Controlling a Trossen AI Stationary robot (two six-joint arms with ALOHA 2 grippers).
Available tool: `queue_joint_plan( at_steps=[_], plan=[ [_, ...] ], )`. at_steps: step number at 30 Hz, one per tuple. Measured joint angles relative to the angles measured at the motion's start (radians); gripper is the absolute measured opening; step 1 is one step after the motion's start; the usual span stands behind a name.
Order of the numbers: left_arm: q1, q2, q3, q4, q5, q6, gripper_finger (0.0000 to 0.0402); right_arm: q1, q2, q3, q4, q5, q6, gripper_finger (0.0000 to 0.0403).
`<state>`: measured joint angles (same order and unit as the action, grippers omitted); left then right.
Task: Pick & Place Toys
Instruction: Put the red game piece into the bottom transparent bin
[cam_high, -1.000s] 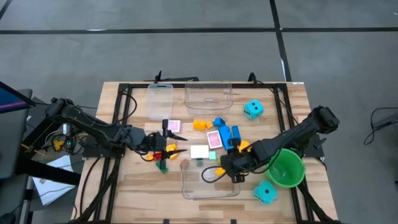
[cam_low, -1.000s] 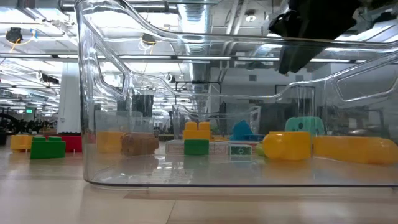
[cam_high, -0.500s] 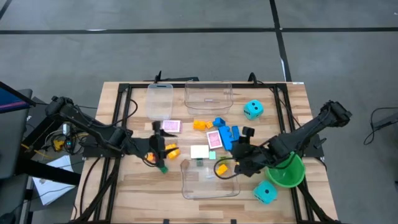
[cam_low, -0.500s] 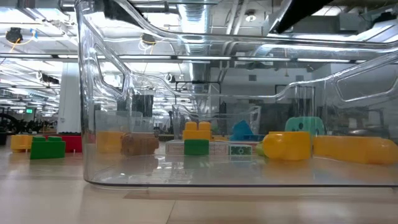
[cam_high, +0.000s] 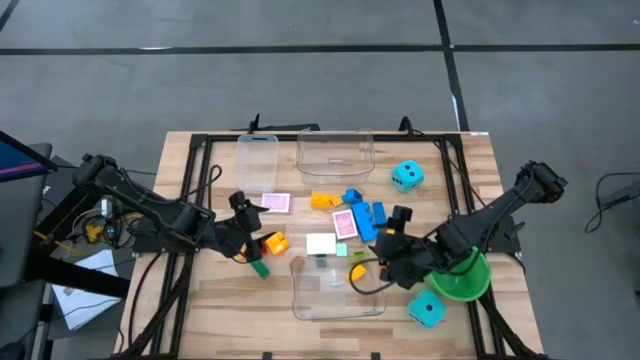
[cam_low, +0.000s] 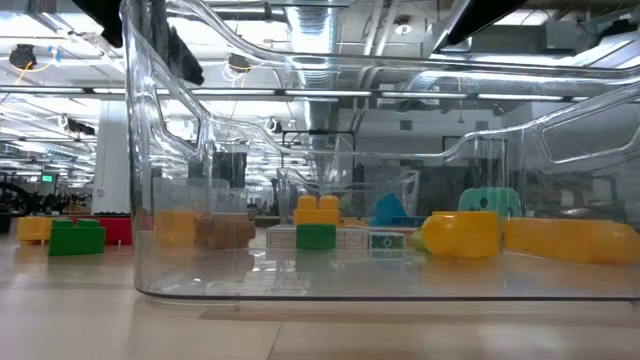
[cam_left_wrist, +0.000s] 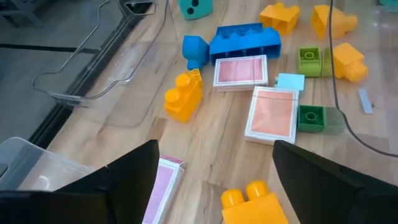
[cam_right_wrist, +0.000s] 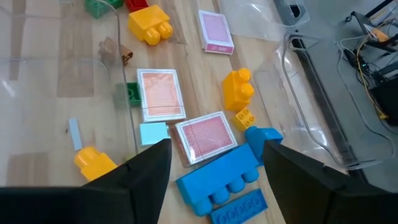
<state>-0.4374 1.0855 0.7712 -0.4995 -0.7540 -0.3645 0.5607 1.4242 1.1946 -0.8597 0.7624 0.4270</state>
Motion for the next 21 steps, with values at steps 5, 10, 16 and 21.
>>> queue_joint_plan(
  at_steps=[5,10,16,21],
  plan=[
    [0.018,0.0,0.0,0.013,-0.001,0.007,0.0297,-0.013,0.0,0.0,0.0,0.001,-0.008,0.0245],
    [0.08,0.017,0.0,0.091,-0.003,0.041,0.0297,-0.015,0.0,0.0,0.0,0.002,-0.008,0.0244],
    [0.118,0.077,0.0,0.037,0.146,0.02,0.0303,-0.01,0.0,0.0,-0.001,0.001,-0.008,0.0244],
    [0.086,0.141,-0.001,-0.052,0.266,-0.093,0.0303,-0.013,0.0,0.0,-0.005,-0.002,-0.008,0.0244]
  ],
)
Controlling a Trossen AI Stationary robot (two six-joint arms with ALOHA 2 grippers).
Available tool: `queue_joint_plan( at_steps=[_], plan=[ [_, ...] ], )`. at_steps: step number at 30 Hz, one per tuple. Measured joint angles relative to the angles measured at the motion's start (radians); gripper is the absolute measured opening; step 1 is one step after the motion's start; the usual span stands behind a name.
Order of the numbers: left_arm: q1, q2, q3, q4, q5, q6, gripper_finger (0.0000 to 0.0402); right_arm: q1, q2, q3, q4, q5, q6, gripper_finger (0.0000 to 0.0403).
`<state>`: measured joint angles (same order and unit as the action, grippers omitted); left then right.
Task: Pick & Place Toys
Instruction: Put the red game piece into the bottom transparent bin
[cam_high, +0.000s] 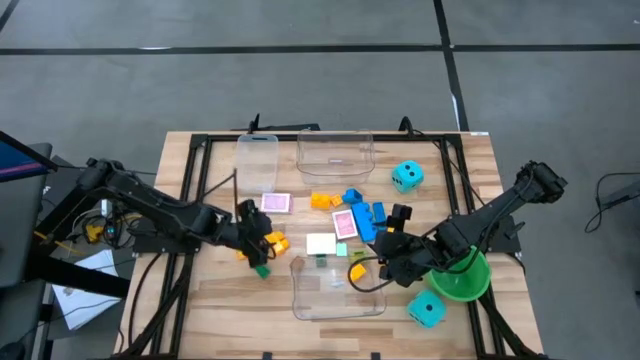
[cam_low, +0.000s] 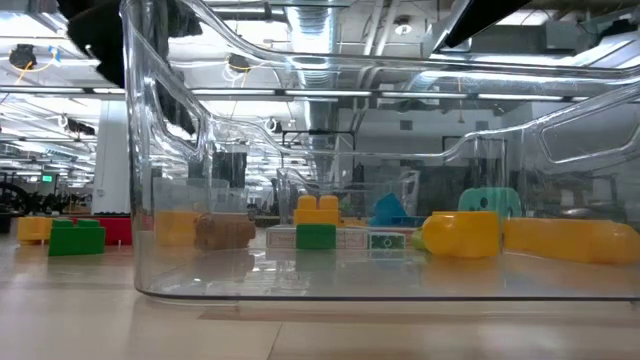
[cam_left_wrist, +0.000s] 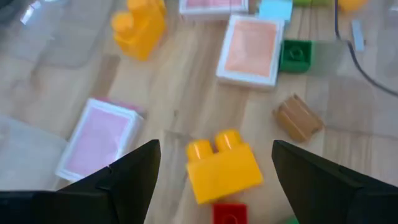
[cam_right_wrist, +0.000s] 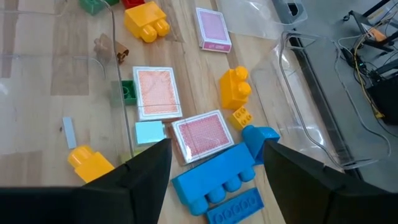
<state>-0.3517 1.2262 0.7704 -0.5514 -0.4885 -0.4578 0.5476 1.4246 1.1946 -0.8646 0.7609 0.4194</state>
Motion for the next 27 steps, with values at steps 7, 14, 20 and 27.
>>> queue_joint_plan(
  at_steps=[7,14,20,27],
  plan=[
    [-0.039,0.091,0.0,-0.018,0.013,-0.08,0.0293,0.002,0.0,0.0,0.0,-0.001,0.0,0.0244],
    [-0.087,0.153,-0.008,-0.07,0.026,-0.2,0.029,0.002,0.0,0.0,0.0,-0.003,0.0,0.0244],
    [-0.107,0.149,-0.076,-0.069,0.025,-0.3,0.029,0.002,0.0,0.0,0.0,-0.003,0.0,0.0244],
    [-0.107,0.148,-0.179,0.043,0.033,-0.37,0.029,0.002,0.0,0.0,0.0,-0.004,0.0,0.0244]
  ],
)
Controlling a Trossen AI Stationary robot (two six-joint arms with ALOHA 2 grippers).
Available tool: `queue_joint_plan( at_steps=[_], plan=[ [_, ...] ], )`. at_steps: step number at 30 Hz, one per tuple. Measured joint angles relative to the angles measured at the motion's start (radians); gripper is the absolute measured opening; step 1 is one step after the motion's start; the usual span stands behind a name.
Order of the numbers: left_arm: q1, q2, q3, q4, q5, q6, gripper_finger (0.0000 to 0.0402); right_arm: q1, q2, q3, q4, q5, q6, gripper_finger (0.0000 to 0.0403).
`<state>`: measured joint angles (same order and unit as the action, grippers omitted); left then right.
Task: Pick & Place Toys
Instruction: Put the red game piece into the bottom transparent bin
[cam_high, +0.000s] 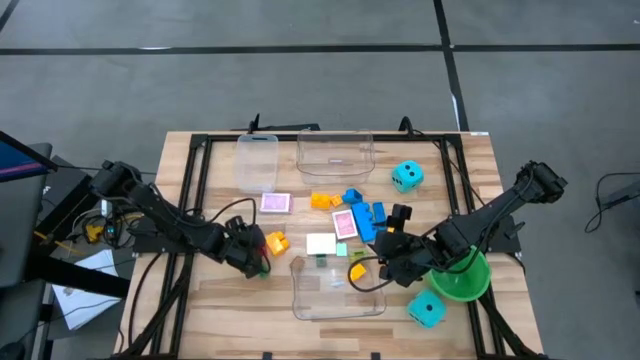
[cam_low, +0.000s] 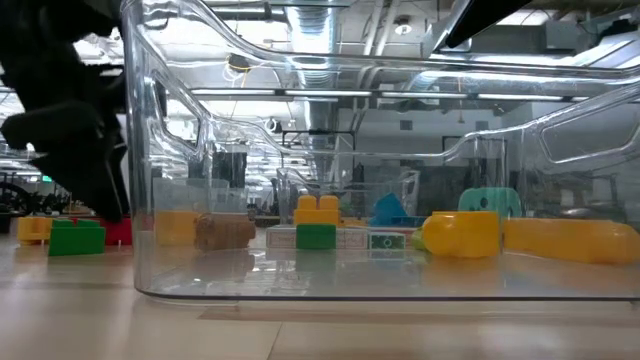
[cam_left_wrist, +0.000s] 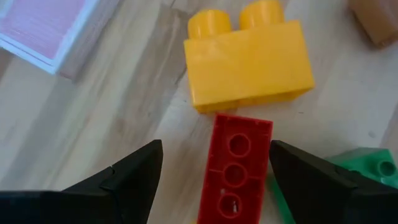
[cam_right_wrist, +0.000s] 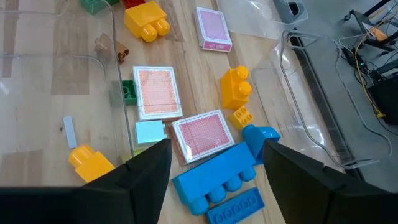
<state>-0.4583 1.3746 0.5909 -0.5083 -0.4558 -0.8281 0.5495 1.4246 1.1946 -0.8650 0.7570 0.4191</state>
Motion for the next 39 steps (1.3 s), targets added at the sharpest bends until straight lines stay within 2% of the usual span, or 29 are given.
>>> queue_joint_plan(
  at_steps=[6,24,29,39],
  plan=[
    [0.0,0.0,-0.06,0.087,0.019,-0.001,0.0289,0.0,0.0,0.0,0.0,0.0,0.0,0.0244],
    [0.0,0.0,-0.077,0.094,0.017,0.0,0.028,0.0,0.0,0.0,0.0,0.0,0.0,0.0244],
    [0.0,0.0,-0.077,0.095,0.016,0.0,0.0253,0.0,0.0,0.0,0.0,0.0,0.0,0.0244],
    [0.0,0.0,-0.077,0.095,0.016,0.01,0.0163,0.0,0.0,0.0,0.0,0.0,-0.001,0.0244]
  ],
)
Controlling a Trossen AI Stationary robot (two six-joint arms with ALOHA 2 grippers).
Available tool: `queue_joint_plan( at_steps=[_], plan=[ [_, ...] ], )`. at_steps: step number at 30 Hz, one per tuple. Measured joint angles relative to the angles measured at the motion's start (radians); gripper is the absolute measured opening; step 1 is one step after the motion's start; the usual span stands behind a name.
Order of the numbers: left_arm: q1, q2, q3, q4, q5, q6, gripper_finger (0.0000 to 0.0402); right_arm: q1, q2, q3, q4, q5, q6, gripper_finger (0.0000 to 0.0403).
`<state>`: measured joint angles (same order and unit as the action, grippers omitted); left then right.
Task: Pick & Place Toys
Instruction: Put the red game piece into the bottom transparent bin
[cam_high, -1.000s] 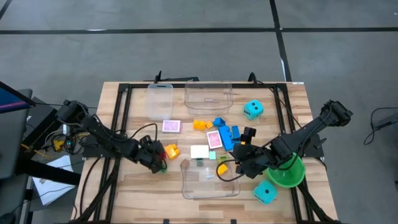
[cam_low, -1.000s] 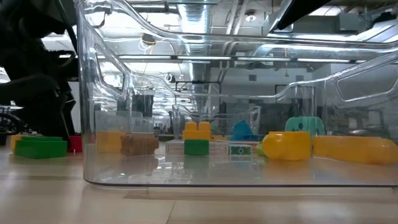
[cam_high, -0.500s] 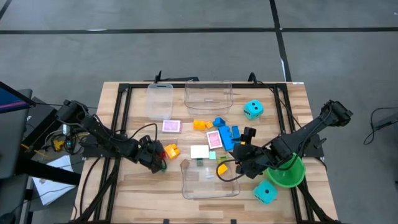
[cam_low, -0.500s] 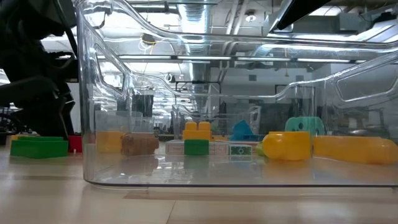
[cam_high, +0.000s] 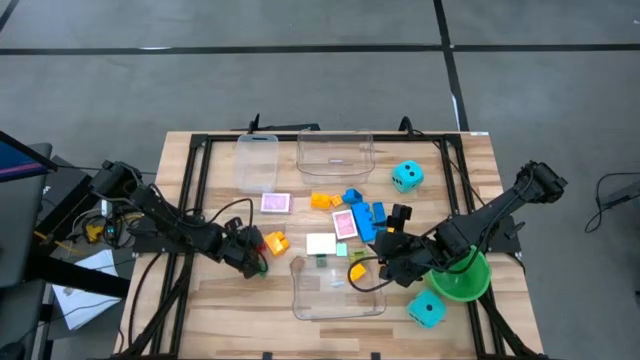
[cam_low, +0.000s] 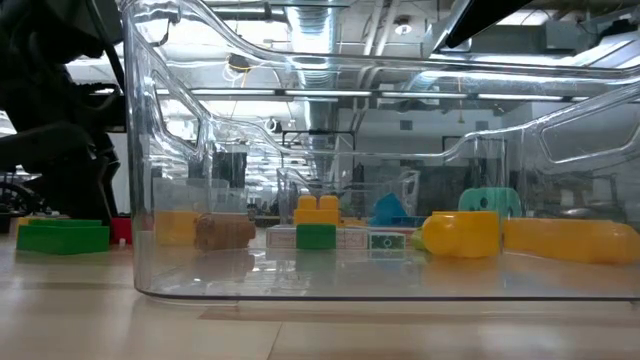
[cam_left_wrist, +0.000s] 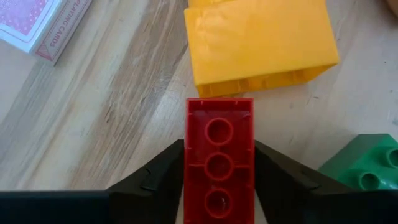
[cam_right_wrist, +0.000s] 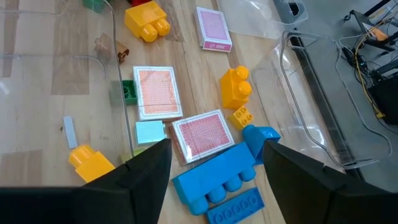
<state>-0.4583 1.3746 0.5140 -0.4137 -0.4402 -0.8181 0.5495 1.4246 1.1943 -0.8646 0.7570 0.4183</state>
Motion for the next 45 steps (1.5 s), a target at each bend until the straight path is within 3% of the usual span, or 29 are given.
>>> queue_joint_plan(
  at_steps=[5,12,16,19,24,30,34,39,45],
  plan=[
    [0.0,-0.001,0.0,0.0,-0.028,0.052,0.0134,0.0,0.0,0.0,0.0,0.0,-0.01,0.0244],
    [0.0,-0.001,0.0,0.0,-0.117,0.059,0.0163,0.0,0.0,0.0,0.0,0.0,-0.01,0.0244],
    [0.0,-0.007,0.0,0.002,-0.14,0.097,0.0152,0.0,0.0,0.0,0.0,0.0,-0.01,0.0244],
    [0.0,-0.042,0.0,0.006,-0.168,0.126,0.0134,0.0,0.0,0.0,0.001,0.0,-0.022,0.0244],
    [0.0,-0.172,0.0,0.041,-0.268,0.218,0.0141,-0.003,0.0,0.0,0.006,0.002,-0.041,0.0244],
    [0.0,-0.364,0.0,0.292,-0.324,0.543,0.0159,-0.003,0.0,0.0,0.02,0.026,-0.095,0.0244],
    [0.002,-0.44,0.0,0.561,-0.265,0.811,0.0138,-0.003,0.0,0.0,0.035,0.075,-0.121,0.0244],
    [0.002,-0.415,0.001,0.836,-0.201,1.115,0.0147,-0.003,0.0,0.0,0.079,0.13,-0.123,0.0244],
    [0.043,-0.253,0.025,1.042,-0.196,1.402,0.0156,-0.003,0.0,0.0,0.216,0.172,-0.162,0.0244]
  ],
)
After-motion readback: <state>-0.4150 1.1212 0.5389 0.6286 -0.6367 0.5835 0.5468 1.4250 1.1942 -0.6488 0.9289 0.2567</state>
